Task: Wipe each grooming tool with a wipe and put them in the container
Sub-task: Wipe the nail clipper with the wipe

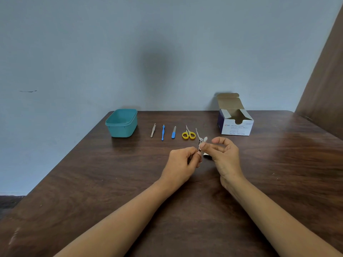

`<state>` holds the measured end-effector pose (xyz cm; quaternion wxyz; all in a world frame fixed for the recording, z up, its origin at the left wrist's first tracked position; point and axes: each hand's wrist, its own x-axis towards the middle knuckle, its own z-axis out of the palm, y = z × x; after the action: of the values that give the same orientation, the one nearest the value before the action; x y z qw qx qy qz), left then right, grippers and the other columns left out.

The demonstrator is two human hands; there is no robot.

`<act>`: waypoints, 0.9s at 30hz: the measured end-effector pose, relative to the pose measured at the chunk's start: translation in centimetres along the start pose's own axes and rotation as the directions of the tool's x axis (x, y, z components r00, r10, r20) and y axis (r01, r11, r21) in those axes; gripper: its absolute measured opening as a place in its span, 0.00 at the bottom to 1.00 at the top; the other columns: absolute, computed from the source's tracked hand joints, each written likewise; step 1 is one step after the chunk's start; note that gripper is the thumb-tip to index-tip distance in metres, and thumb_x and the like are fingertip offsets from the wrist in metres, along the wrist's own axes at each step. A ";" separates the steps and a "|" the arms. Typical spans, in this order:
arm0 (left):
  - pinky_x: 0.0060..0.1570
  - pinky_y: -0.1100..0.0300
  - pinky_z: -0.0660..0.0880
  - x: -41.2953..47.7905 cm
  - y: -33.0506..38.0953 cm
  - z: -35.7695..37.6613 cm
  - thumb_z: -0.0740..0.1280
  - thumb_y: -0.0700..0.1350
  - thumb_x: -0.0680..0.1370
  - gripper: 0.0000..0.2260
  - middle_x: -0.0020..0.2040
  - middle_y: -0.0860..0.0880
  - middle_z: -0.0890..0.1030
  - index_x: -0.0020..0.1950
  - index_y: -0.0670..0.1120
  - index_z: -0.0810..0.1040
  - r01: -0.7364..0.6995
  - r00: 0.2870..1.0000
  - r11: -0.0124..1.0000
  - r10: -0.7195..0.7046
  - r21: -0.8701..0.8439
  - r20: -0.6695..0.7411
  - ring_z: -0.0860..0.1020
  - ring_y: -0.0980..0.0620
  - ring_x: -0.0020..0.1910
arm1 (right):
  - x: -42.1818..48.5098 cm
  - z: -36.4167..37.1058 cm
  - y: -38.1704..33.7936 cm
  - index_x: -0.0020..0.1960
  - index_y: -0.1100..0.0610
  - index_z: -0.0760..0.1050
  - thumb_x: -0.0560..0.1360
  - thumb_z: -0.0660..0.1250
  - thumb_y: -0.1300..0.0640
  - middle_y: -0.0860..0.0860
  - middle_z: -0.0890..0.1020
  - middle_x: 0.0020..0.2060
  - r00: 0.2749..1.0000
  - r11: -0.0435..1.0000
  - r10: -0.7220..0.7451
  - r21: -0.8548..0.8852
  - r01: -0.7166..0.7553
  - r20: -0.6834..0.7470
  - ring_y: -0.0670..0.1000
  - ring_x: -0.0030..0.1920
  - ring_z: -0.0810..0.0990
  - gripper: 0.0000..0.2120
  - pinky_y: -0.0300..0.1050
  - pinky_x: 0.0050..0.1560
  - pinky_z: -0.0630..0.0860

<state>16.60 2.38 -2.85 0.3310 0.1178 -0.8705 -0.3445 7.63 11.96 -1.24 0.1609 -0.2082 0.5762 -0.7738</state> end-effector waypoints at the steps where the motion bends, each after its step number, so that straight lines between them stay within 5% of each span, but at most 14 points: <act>1: 0.35 0.74 0.68 0.0 0.0 0.0 0.63 0.42 0.80 0.11 0.32 0.51 0.81 0.40 0.42 0.80 -0.005 1.000 1.000 0.005 0.011 0.000 0.76 0.63 0.32 | 0.0 0.0 0.1 0.47 0.57 0.71 0.67 0.76 0.66 0.55 0.85 0.36 1.000 1.000 0.005 -0.012 -0.004 0.014 0.47 0.36 0.83 0.16 0.35 0.39 0.77; 7: 0.37 0.68 0.72 0.1 -0.3 0.1 0.63 0.43 0.80 0.09 0.33 0.55 0.78 0.40 0.49 0.77 -0.015 1.000 0.992 0.013 0.128 0.019 0.76 0.60 0.33 | 0.4 -0.4 0.5 0.43 0.57 0.73 0.63 0.78 0.65 0.58 0.85 0.35 0.999 0.986 0.001 -0.165 0.006 0.042 0.55 0.40 0.85 0.16 0.53 0.53 0.79; 13: 0.37 0.62 0.73 0.1 0.0 0.4 0.63 0.43 0.80 0.10 0.33 0.52 0.80 0.40 0.43 0.78 -0.062 0.998 0.991 0.061 0.117 0.012 0.76 0.57 0.33 | -0.1 -0.1 0.0 0.44 0.57 0.72 0.66 0.77 0.62 0.56 0.84 0.35 0.990 0.990 -0.091 -0.114 0.079 -0.104 0.50 0.36 0.82 0.14 0.29 0.32 0.73; 19: 0.36 0.73 0.70 -0.1 -0.2 0.2 0.64 0.41 0.80 0.10 0.32 0.51 0.81 0.40 0.42 0.79 -0.031 0.999 0.999 0.031 0.019 -0.036 0.78 0.63 0.33 | 0.3 0.1 0.2 0.41 0.56 0.70 0.67 0.74 0.68 0.49 0.82 0.27 0.990 0.989 0.135 0.054 -0.137 0.037 0.41 0.27 0.79 0.14 0.30 0.27 0.68; 27: 0.36 0.73 0.69 0.0 -0.1 0.4 0.63 0.42 0.80 0.10 0.33 0.54 0.80 0.41 0.42 0.79 -0.048 0.999 0.998 0.048 0.046 -0.012 0.78 0.60 0.34 | -0.2 0.5 0.2 0.41 0.56 0.70 0.67 0.75 0.66 0.53 0.83 0.34 0.996 0.997 0.004 0.076 0.003 -0.091 0.46 0.34 0.80 0.14 0.29 0.32 0.73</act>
<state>16.32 2.48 -3.10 0.3419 0.1066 -0.8787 -0.3157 8.03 11.57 -1.29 0.1424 -0.1665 0.5532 -0.8038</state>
